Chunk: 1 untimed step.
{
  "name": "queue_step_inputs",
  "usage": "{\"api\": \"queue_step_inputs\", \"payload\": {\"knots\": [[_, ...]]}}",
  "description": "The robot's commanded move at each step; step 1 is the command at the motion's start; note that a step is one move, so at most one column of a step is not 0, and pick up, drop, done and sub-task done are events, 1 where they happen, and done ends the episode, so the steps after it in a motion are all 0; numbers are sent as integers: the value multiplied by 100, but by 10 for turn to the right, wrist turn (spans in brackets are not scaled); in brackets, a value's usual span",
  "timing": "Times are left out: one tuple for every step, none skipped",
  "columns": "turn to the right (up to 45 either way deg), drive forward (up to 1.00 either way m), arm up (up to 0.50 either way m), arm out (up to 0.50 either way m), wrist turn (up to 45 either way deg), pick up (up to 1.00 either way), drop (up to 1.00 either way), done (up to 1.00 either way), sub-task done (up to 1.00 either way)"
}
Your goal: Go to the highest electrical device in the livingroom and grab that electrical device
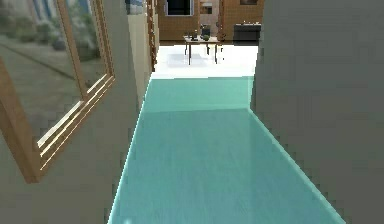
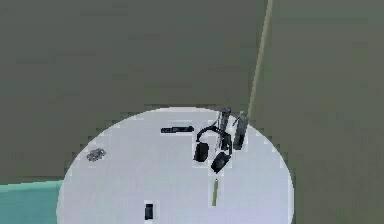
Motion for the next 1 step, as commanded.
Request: {"api": "queue_step_inputs", "payload": {"knots": [[0, 0, 34, 0, 0, 0, 0, 0, 0]]}}
